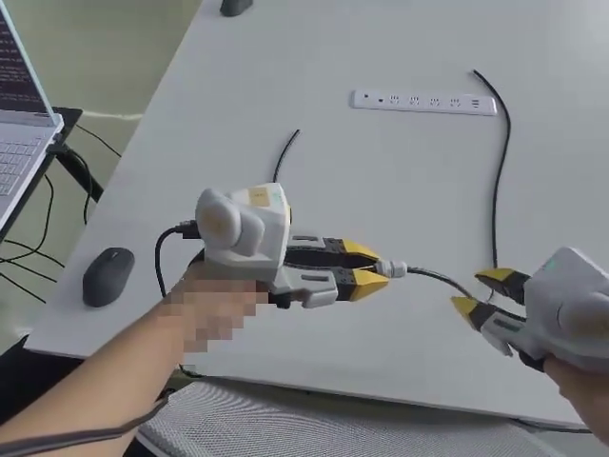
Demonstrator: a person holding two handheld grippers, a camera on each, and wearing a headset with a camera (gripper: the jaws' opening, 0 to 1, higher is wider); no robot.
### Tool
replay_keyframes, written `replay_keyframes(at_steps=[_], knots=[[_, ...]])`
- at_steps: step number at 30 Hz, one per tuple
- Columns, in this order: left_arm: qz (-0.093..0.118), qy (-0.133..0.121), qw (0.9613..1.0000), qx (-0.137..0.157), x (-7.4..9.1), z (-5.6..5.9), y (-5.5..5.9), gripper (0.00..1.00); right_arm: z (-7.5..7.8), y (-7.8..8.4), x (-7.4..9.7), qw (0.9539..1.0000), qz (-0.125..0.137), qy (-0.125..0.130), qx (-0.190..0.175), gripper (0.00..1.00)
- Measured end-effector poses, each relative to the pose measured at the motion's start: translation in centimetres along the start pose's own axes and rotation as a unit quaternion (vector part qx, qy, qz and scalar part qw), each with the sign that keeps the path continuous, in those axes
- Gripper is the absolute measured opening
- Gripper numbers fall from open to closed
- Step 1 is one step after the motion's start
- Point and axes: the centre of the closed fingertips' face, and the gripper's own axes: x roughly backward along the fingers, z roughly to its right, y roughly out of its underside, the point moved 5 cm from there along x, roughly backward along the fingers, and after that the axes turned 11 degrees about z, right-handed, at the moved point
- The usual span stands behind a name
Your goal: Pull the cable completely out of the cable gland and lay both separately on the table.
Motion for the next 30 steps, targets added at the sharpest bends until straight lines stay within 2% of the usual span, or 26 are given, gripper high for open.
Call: replay_keyframes(at_steps=[4,10,18,21,26,30], knots=[[-0.003,0.001,1.0,0.001,0.1,-0.1,0.2,0.15,-1.8,-2.1,-0.5,0.9984,0.02,-0.03,0.044,0.25],[-0.005,0.006,1.0,0.003,-0.1,0.0,0.2,0.15,-3.7,-3.3,-1.7,0.994,0.024,-0.057,0.09,0.22],[-0.012,0.007,0.9999,0.005,0.0,0.1,0.5,0.15,-4.2,-3.4,-2.5,0.9894,0.015,-0.076,0.123,0.16],[-0.018,0.008,0.9998,0.007,0.0,0.0,0.9,0.15,-4.4,-3.3,-2.6,0.9859,0.009,-0.082,0.146,0.11],[-0.025,0.011,0.9996,0.008,-0.3,0.1,1.4,0.15,-4.6,-3.5,-2.8,0.9834,0.013,-0.086,0.159,0.06],[-0.032,0.013,0.9994,0.005,-0.5,-0.1,1.6,0.15,-4.6,-3.7,-2.8,0.9832,0.013,-0.083,0.162,0.02]])
